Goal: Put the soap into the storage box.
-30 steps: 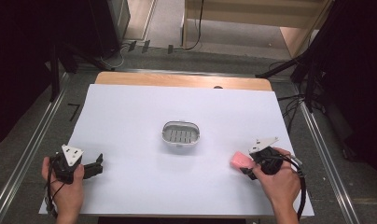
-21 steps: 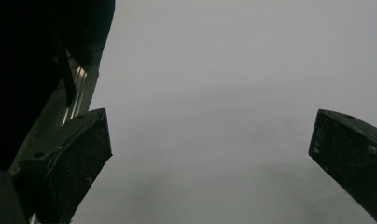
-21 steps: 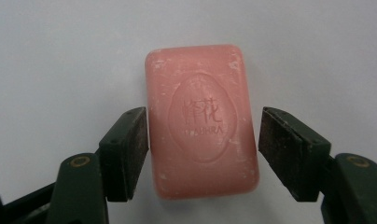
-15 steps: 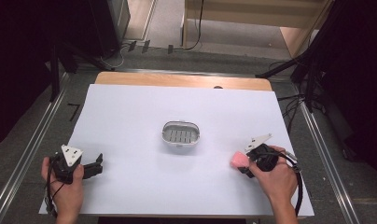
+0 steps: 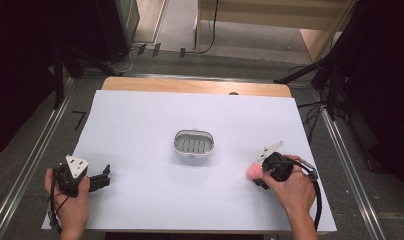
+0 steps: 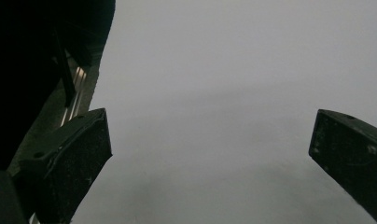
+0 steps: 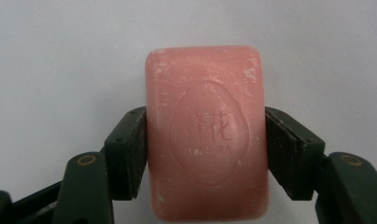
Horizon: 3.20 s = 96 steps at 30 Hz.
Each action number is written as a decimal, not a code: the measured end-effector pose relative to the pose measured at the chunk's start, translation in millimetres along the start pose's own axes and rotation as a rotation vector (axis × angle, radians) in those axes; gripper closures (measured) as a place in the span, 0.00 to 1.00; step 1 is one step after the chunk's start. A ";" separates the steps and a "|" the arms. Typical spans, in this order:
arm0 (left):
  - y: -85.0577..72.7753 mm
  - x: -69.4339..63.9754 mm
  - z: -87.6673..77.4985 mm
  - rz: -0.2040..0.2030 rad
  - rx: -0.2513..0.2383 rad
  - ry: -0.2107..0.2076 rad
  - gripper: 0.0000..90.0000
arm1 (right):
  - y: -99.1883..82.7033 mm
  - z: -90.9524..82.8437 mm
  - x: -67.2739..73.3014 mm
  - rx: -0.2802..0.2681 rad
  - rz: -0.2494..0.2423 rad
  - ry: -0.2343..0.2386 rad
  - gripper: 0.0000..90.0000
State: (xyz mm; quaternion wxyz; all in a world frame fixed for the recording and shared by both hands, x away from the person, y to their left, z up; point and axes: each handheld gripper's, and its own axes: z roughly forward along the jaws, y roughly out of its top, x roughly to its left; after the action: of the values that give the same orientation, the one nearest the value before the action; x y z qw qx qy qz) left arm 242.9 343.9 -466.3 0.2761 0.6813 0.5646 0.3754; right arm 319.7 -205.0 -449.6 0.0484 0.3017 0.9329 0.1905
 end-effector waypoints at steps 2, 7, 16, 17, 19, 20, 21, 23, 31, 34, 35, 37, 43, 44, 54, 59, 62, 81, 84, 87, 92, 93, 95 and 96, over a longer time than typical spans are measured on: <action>0.0 -0.1 0.1 0.000 0.000 0.001 0.00 | -0.1 0.6 0.0 0.005 0.003 0.002 0.41; 0.0 -0.1 0.1 -0.002 0.000 -0.001 0.00 | -0.7 2.3 -1.5 0.010 0.003 0.018 0.42; 0.2 -0.6 0.5 0.002 0.005 0.002 0.00 | 1.1 5.4 -2.8 0.023 -0.001 0.020 0.42; 0.2 -0.8 0.5 0.002 0.005 0.002 0.00 | 1.1 5.4 -2.8 0.023 -0.001 0.020 0.42; 0.2 -1.0 0.6 0.004 0.003 0.003 0.00 | 1.3 5.2 -1.2 0.025 -0.005 0.010 0.43; 0.2 -0.8 0.5 0.004 0.005 0.002 0.00 | 1.5 5.2 -0.8 0.023 -0.017 0.004 0.43; 0.2 -0.6 0.5 0.002 0.005 0.002 0.00 | 1.6 5.2 -0.4 0.021 -0.016 0.003 0.43; 0.2 -0.5 0.6 0.002 0.005 0.001 0.00 | 1.6 5.5 -1.2 0.013 -0.016 0.010 0.43; 0.2 -0.8 0.5 0.002 0.005 0.004 0.00 | 4.9 3.9 -2.3 -0.005 -0.024 0.033 0.43; 0.1 -0.6 0.3 0.001 0.003 0.002 0.00 | 8.0 2.0 -2.3 -0.016 -0.036 0.042 0.43; 0.1 -0.6 0.3 0.001 0.002 0.003 0.00 | 8.8 1.2 -2.3 -0.016 -0.038 0.048 0.43; 0.1 -0.6 0.4 0.002 0.004 0.003 0.00 | 11.5 -0.2 -1.3 -0.027 -0.049 0.046 0.43; 0.1 -0.4 0.5 0.000 0.005 0.001 0.00 | 18.2 0.1 0.2 -0.003 -0.065 0.036 0.43; 0.1 -0.4 0.5 0.000 0.005 0.001 0.00 | 19.1 0.1 0.0 -0.001 -0.072 0.034 0.43; 0.2 -0.2 0.6 0.001 0.006 0.001 0.00 | 36.3 1.4 2.1 0.004 -0.105 0.045 0.43; 0.2 -0.2 0.7 0.001 0.006 0.001 0.00 | 46.7 0.3 3.5 0.003 -0.135 0.051 0.43; 0.2 0.1 0.6 0.000 0.007 0.000 0.00 | 53.7 -0.1 5.6 0.007 -0.141 0.058 0.43; 0.4 0.2 1.0 -0.002 0.011 0.001 0.00 | 97.3 -1.4 18.4 0.002 -0.268 0.100 0.43; 0.5 0.2 1.1 -0.004 0.011 0.002 0.00 | 103.5 -2.0 20.7 0.001 -0.283 0.103 0.43; 0.5 0.2 1.1 -0.004 0.012 0.001 0.00 | 109.2 -2.4 23.1 0.001 -0.288 0.103 0.43; 0.4 0.7 1.4 -0.009 0.010 -0.003 0.00 | 119.1 -4.9 26.8 -0.001 -0.299 0.109 0.43; 0.5 0.8 1.3 -0.009 0.011 -0.004 0.00 | 119.1 -4.9 26.8 -0.001 -0.299 0.109 0.43; 0.5 1.0 1.3 -0.009 0.012 -0.003 0.00 | 123.4 -5.9 27.5 -0.004 -0.310 0.106 0.43; 0.5 1.0 1.3 -0.009 0.012 -0.004 0.00 | 126.0 -6.6 28.4 -0.008 -0.312 0.107 0.43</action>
State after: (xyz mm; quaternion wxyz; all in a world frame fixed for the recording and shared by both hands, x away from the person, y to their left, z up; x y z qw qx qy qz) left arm 244.4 344.8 -466.4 0.2747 0.6810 0.5696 0.3693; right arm 363.9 -96.7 -394.4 0.0290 0.1426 0.9689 0.2000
